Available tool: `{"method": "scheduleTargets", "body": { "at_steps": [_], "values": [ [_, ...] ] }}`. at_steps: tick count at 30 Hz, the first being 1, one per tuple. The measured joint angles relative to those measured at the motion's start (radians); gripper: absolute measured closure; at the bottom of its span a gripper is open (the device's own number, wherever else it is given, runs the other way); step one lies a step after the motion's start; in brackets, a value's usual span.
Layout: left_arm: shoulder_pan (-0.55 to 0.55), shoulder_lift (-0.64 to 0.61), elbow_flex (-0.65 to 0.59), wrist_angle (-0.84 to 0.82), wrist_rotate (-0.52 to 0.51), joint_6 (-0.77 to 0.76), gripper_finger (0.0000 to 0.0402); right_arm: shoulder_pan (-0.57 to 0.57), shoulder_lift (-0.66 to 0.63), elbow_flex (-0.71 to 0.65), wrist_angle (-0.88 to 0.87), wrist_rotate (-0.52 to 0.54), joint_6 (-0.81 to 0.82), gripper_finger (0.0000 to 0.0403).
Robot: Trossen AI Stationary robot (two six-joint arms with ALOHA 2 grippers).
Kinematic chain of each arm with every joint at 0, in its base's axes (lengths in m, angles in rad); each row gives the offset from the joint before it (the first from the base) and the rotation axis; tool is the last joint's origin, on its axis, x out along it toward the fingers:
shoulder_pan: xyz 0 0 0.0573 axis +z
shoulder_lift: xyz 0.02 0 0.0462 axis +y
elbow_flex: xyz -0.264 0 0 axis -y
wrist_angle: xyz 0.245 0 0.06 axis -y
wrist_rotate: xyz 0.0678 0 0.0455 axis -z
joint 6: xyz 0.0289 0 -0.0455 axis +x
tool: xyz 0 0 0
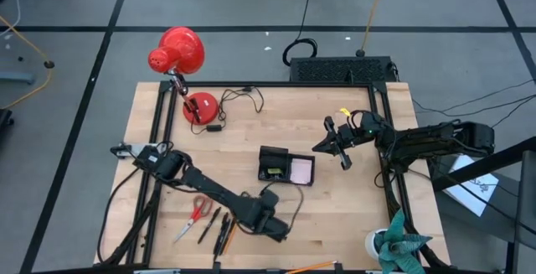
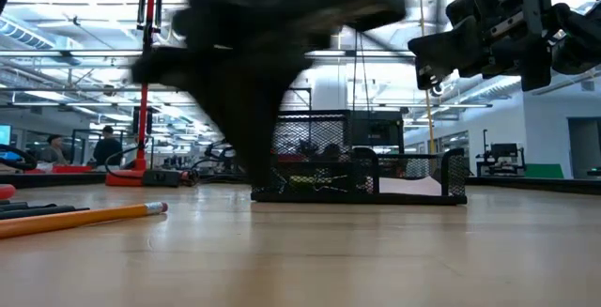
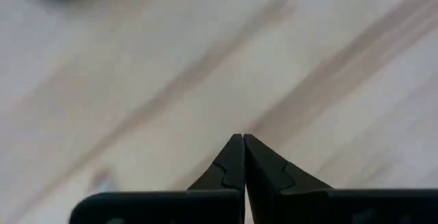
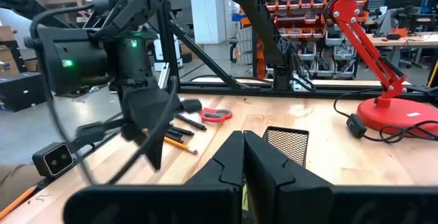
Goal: Pick and place office supplies into organizer
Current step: Put the orange pencil into the black desk organizer
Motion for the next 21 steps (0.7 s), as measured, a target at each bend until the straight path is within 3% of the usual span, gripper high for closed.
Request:
{"method": "scheduleTargets", "body": {
  "at_steps": [7,11,21],
  "values": [
    [-0.024,0.0,0.0,-0.177,0.141,-0.139,0.0394,0.0,0.0,0.0,0.0,0.0,0.0,0.0401],
    [-0.016,0.0,0.0,-0.178,0.127,-0.125,0.0382,0.0,0.0,0.0,0.001,0.0,0.0,0.0401],
    [0.006,0.0,0.0,-0.299,0.117,-0.085,0.0264,0.0,0.0,0.0,-0.005,0.0,0.0,0.0401]
  ]
}}
